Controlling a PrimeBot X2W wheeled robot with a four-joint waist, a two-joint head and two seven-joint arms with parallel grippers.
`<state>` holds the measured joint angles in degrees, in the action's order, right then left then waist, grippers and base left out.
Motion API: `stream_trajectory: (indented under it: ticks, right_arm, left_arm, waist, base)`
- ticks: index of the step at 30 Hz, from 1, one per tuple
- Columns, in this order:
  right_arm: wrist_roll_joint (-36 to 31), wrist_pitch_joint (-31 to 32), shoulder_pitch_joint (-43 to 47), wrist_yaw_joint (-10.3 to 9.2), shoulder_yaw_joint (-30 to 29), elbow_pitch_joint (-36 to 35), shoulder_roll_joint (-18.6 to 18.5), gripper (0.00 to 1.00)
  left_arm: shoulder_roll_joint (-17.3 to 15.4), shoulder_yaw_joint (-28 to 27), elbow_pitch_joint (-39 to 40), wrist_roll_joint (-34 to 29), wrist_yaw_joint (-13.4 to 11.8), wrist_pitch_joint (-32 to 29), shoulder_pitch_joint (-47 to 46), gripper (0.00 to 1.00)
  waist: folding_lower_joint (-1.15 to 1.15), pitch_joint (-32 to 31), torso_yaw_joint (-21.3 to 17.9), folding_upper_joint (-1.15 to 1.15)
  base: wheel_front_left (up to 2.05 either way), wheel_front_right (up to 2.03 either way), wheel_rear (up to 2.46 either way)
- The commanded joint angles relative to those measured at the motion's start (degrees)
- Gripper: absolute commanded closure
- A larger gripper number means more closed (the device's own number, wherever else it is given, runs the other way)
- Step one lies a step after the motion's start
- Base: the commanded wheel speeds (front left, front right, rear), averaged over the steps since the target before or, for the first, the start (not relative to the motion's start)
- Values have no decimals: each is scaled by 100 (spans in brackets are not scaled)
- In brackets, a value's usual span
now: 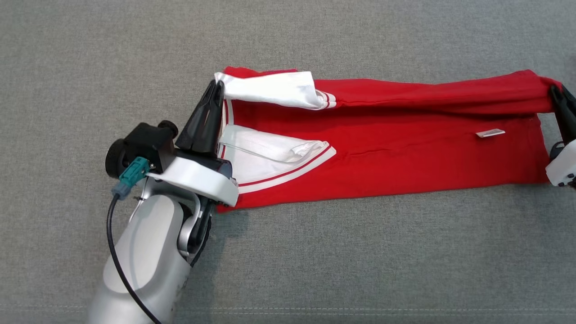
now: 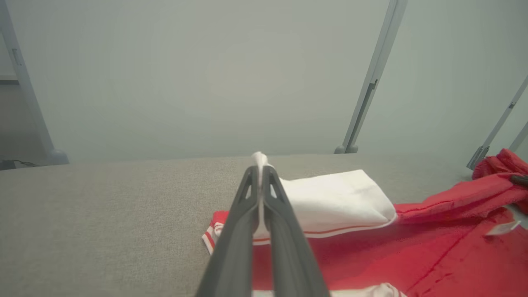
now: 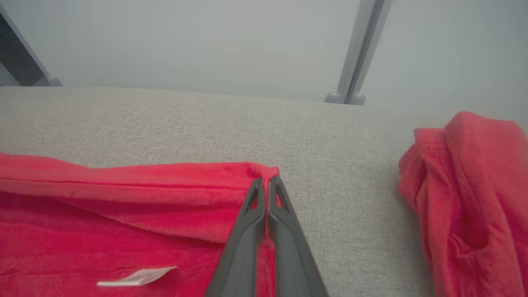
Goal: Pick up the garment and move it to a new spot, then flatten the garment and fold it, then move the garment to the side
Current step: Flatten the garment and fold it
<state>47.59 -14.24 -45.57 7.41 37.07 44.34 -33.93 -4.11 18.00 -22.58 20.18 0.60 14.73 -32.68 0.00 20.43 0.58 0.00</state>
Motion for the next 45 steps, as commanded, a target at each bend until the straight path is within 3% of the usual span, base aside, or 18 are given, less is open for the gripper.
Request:
stream_trajectory:
  ticks: [1,16,23,29,45]
  right_arm:
    - [-96,-75,268,8,-57,29,-127,100]
    - [-217,-75,703,8,-277,304,31,100]
    - [-449,-75,859,8,-844,-38,-40,100]
    - [-598,-75,1192,8,-981,-143,39,100]
    - [-789,-75,1206,8,-967,157,289,100]
  left_arm:
    - [-78,-136,231,57,-66,24,103,100]
    - [-39,84,664,177,-338,-274,918,100]
    - [-66,17,1116,198,-512,-234,1113,100]
    - [-110,27,1417,235,-668,-423,1430,100]
    - [-46,329,729,274,-758,-659,1497,100]
  waist:
    - [0,-3,6,0]
    - [0,114,62,0]
    - [0,117,66,0]
    - [0,105,62,0]
    - [0,74,77,0]
  base:
    - [0,0,0]
    - [0,0,0]
    - [0,0,0]
    - [0,0,0]
    - [0,0,0]
